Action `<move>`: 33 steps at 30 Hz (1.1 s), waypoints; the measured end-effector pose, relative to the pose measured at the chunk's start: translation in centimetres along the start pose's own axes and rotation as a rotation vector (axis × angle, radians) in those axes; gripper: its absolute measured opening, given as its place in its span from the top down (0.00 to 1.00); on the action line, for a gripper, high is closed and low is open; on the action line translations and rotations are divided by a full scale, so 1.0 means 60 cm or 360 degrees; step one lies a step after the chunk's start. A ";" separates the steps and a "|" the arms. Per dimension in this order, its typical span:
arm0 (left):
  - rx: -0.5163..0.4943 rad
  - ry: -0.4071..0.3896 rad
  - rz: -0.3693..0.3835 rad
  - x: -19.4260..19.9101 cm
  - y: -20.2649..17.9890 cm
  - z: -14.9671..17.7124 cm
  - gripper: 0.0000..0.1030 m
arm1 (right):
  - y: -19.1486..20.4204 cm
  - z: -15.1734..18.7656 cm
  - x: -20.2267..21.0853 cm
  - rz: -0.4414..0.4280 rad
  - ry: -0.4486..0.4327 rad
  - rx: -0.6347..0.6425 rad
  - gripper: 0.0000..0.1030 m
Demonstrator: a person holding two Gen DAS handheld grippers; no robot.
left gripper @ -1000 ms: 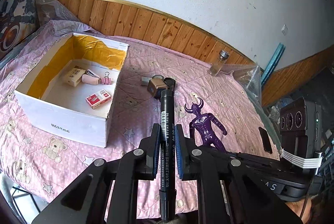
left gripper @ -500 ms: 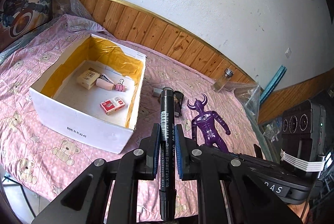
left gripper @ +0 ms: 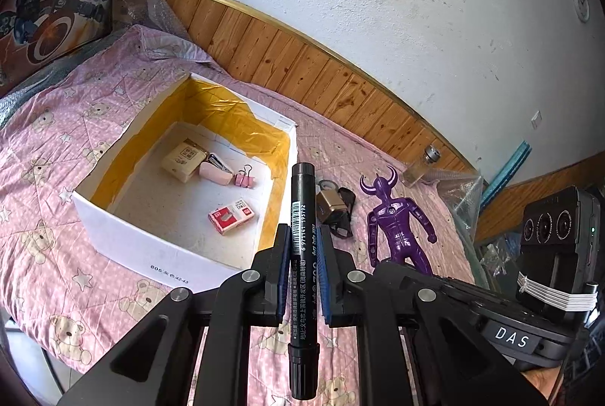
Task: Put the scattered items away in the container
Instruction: 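Lift the marker and purple figure and carry both over the white box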
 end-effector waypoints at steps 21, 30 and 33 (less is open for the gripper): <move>0.0084 -0.0004 -0.0078 -0.056 0.091 -0.098 0.86 | 0.035 -0.081 -0.098 -0.0031 0.0073 0.0020 0.89; 0.0116 0.0046 -0.0158 -0.091 0.144 -0.109 0.86 | 0.033 -0.101 -0.165 0.0020 0.0153 0.0033 0.89; 0.0119 0.0082 -0.0197 -0.105 0.163 -0.105 0.86 | 0.032 -0.104 -0.190 0.0053 0.0197 0.0043 0.89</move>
Point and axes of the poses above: each gripper's, at about its wrist camera, not at the fingertips, and x roughly against the way its jaws point, y to its left, z to its underside, the point moved 6 cm from there along -x, roughly the way its jaws point, and after that the axes turned 12 degrees about -x, right-handed, at the moved point
